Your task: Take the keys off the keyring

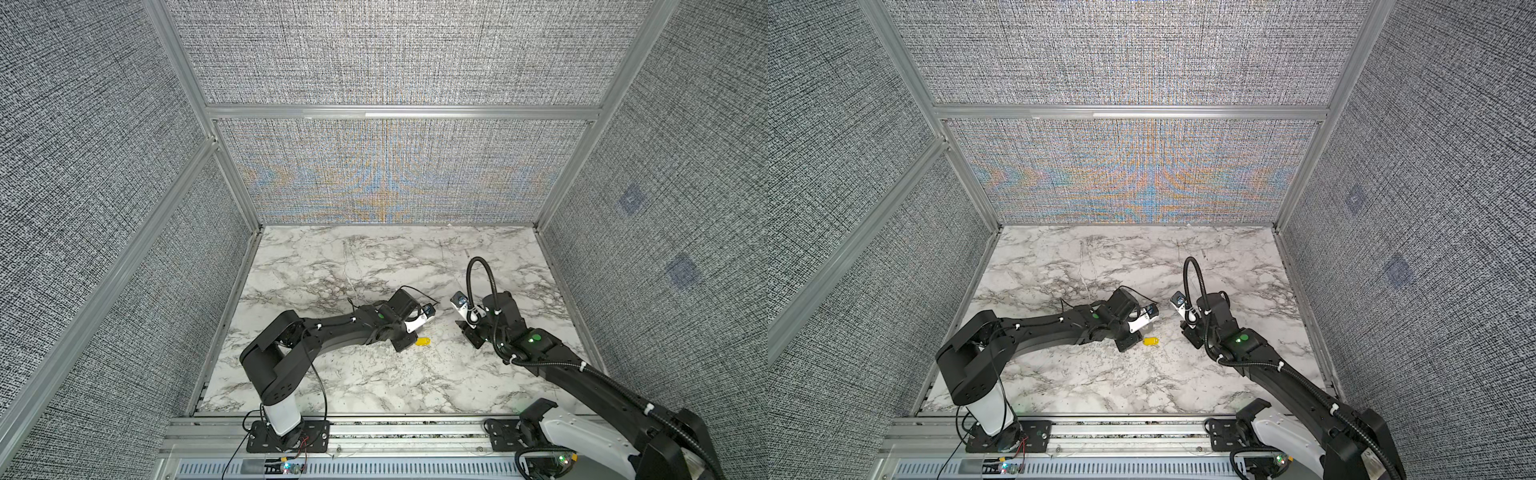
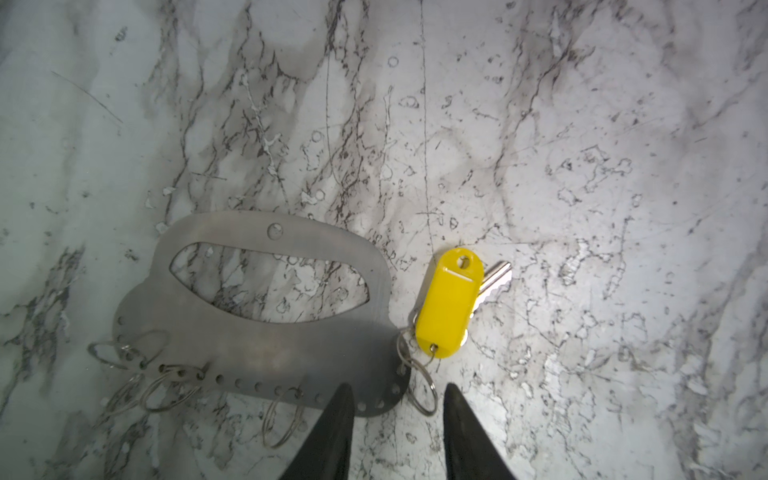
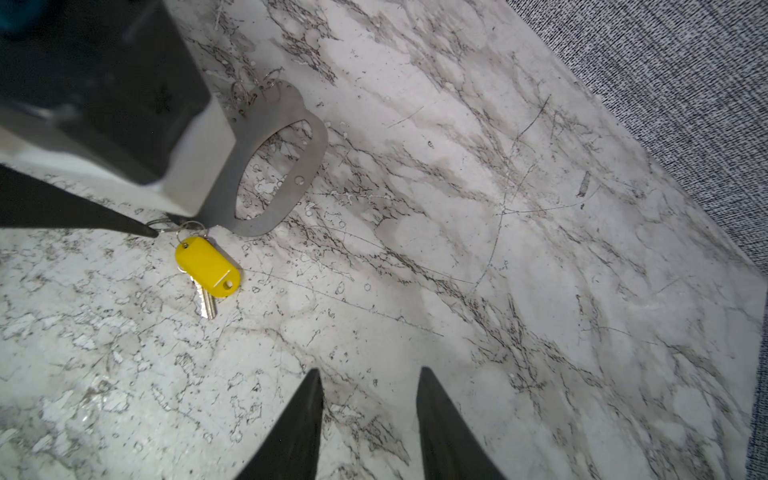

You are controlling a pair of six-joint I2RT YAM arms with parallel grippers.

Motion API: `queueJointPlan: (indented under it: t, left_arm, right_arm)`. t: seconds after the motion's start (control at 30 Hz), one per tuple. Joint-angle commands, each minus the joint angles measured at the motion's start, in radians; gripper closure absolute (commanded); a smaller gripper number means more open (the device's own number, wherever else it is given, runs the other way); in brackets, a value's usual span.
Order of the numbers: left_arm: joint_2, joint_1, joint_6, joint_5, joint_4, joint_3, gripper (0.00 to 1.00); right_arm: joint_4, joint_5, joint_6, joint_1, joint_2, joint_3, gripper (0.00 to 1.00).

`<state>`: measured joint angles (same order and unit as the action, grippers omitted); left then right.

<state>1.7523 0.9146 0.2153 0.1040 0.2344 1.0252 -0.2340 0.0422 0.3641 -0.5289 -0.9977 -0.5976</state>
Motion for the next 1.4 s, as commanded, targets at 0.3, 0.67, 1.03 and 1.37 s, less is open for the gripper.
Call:
queueJointPlan:
  t: [0.3,0.67,1.03,1.37]
  left_arm:
    - [0.049,0.009,-0.014,-0.007,0.087,0.056,0.58]
    - [0.092,0.021,-0.023,-0.048,0.148,0.113,0.59]
    - [0.107,0.023,-0.015,-0.088,0.192,0.148,0.64]
    - [0.106,0.017,-0.029,-0.160,0.226,0.164,0.65]
  right_arm:
    - [-0.005,0.022,-0.020,0.009,0.020,-0.002,0.60]
    - [0.007,0.035,-0.024,0.010,0.004,-0.010,0.60]
    - [0.028,0.038,-0.031,0.010,-0.019,-0.017,0.60]
    - [0.038,0.036,-0.040,0.010,-0.031,-0.030,0.60]
